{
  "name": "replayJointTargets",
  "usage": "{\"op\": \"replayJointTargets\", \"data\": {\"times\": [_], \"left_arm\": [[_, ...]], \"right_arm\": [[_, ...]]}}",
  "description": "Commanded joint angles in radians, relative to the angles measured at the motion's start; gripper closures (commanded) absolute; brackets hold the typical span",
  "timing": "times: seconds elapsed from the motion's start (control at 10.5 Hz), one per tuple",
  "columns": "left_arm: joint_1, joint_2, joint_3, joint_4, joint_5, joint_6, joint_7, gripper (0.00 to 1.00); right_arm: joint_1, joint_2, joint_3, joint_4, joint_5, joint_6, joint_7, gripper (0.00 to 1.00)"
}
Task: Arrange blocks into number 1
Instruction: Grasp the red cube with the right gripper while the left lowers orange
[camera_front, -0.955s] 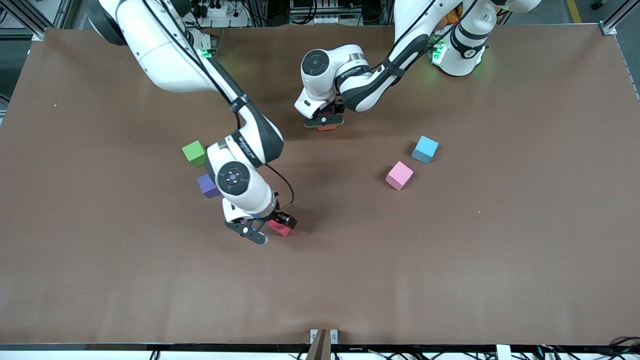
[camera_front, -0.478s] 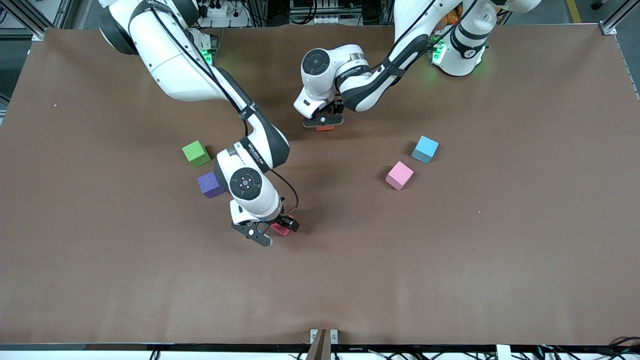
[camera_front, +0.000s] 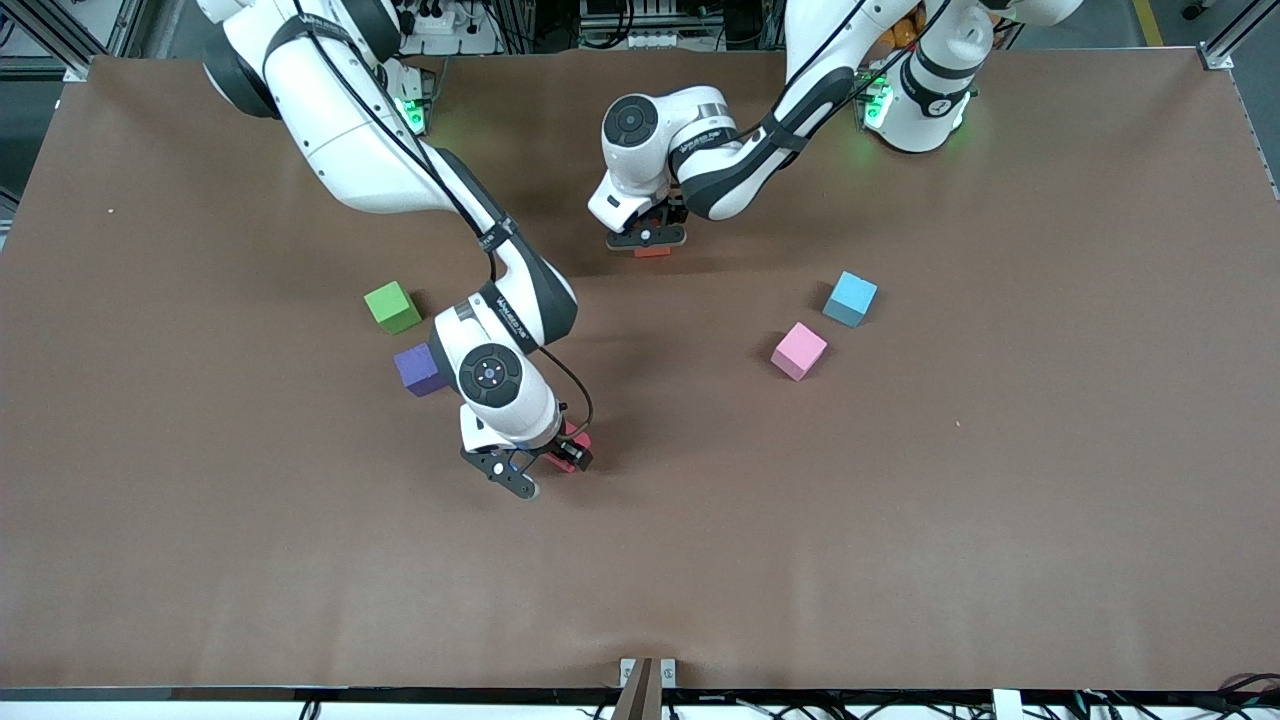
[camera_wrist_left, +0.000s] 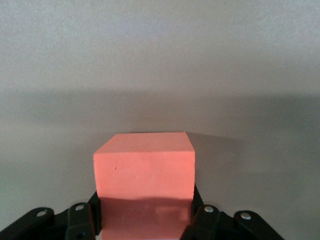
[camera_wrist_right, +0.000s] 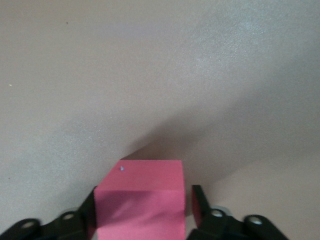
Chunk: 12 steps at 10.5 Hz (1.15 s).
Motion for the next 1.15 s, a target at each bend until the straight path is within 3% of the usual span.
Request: {"op": "replayJointTargets", "data": {"times": [0.0, 0.1, 0.29, 0.38, 0.48, 0.76, 1.05], "left_arm": [[0.000, -0.006, -0.010, -0.018, 0.032, 0.018, -0.028, 1.00], [-0.001, -0.006, -0.010, -0.016, 0.032, 0.018, -0.028, 1.00], [-0.006, -0.006, -0.010, -0.015, 0.032, 0.018, -0.028, 1.00], [-0.018, -0.004, -0.010, -0.010, 0.031, 0.018, -0.028, 0.18], [-0.026, -0.004, -0.010, -0.005, 0.032, 0.018, -0.028, 0.00], [-0.014, -0.024, -0.008, 0.033, 0.031, 0.006, -0.028, 0.00], [0.037, -0.084, -0.005, 0.091, 0.031, -0.101, -0.013, 0.00]], "right_arm": [[-0.006, 0.011, 0.005, 0.034, -0.015, -0.011, -0.006, 0.91], [-0.009, -0.004, 0.005, 0.034, -0.007, -0.017, -0.052, 0.99], [-0.029, -0.021, 0.014, 0.034, -0.001, -0.067, -0.119, 1.00], [-0.029, -0.028, 0.016, 0.034, -0.001, -0.097, -0.139, 1.00], [-0.031, -0.039, 0.016, 0.034, -0.001, -0.111, -0.147, 1.00], [-0.031, -0.042, 0.018, 0.034, 0.000, -0.111, -0.149, 1.00], [-0.022, -0.056, 0.025, 0.034, 0.000, -0.120, -0.150, 1.00]]}}
